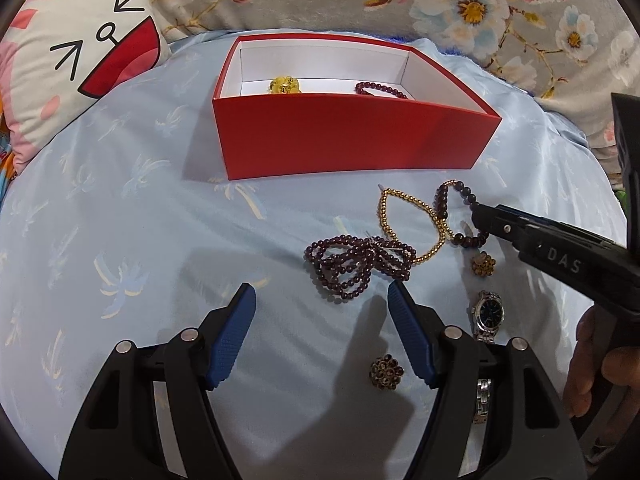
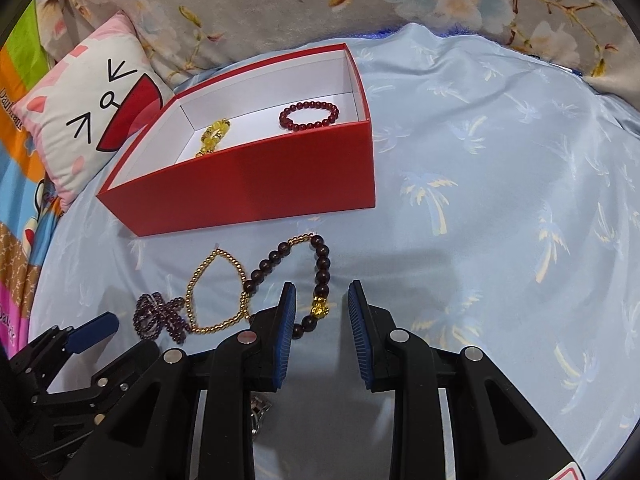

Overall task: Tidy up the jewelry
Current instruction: 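Grasp the garnet multi-strand bracelet with the left tool while the right tool grasps the black bead bracelet, then carry the garnet bracelet with the left tool while the right tool lowers the black bracelet into the box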

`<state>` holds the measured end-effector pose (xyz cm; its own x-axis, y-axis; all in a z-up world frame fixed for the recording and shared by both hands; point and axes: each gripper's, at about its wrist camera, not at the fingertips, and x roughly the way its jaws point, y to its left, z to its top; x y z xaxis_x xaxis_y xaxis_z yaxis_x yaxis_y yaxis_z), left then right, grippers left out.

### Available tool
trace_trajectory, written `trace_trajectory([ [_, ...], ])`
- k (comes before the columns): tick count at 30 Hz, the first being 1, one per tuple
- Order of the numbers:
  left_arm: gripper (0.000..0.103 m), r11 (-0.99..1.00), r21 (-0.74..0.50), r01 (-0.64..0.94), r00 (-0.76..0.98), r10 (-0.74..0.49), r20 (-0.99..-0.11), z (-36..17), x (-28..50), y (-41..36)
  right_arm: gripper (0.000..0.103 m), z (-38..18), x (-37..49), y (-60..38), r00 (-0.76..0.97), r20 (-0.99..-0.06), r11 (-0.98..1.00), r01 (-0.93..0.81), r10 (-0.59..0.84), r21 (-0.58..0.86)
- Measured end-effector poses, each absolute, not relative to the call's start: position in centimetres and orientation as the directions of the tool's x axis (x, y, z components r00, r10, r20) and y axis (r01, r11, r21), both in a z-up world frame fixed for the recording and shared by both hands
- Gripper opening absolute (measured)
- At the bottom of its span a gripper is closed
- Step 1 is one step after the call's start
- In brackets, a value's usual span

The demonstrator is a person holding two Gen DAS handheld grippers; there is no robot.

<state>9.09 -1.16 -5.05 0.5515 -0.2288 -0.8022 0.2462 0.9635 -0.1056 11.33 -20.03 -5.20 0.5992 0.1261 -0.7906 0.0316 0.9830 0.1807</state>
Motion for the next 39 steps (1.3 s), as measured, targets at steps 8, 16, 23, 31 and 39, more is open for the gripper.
trace_trajectory([
  [8,0.062,0.963,-0.091,0.252,0.562,-0.222,-0.797,-5.1,9.6,-1.6,0.008,-5.5,11.0,-20.6,0.599,-0.792,0.984,0.041,0.114,0.173],
  [16,0.024,0.944,-0.119,0.308,0.543,-0.278,-0.792,-4.9,9.7,-2.2,0.008,-5.5,10.4,-20.9,0.595,-0.794,0.982,0.045,0.122,0.185],
  [23,0.006,0.924,-0.187,0.332,0.513,-0.343,-0.787,-4.3,9.4,-2.2,0.008,-4.6,9.4,-20.9,0.607,-0.783,0.978,0.042,0.137,0.203],
  [31,0.003,0.910,-0.223,0.348,0.542,-0.390,-0.744,-1.0,8.3,-1.8,0.008,-2.2,7.8,-20.9,0.647,-0.747,0.975,0.024,0.153,0.219],
  [39,0.003,0.908,-0.223,0.355,0.589,-0.402,-0.701,2.1,7.7,-1.1,0.007,-0.8,6.7,-20.9,0.668,-0.724,0.971,0.008,0.171,0.237],
])
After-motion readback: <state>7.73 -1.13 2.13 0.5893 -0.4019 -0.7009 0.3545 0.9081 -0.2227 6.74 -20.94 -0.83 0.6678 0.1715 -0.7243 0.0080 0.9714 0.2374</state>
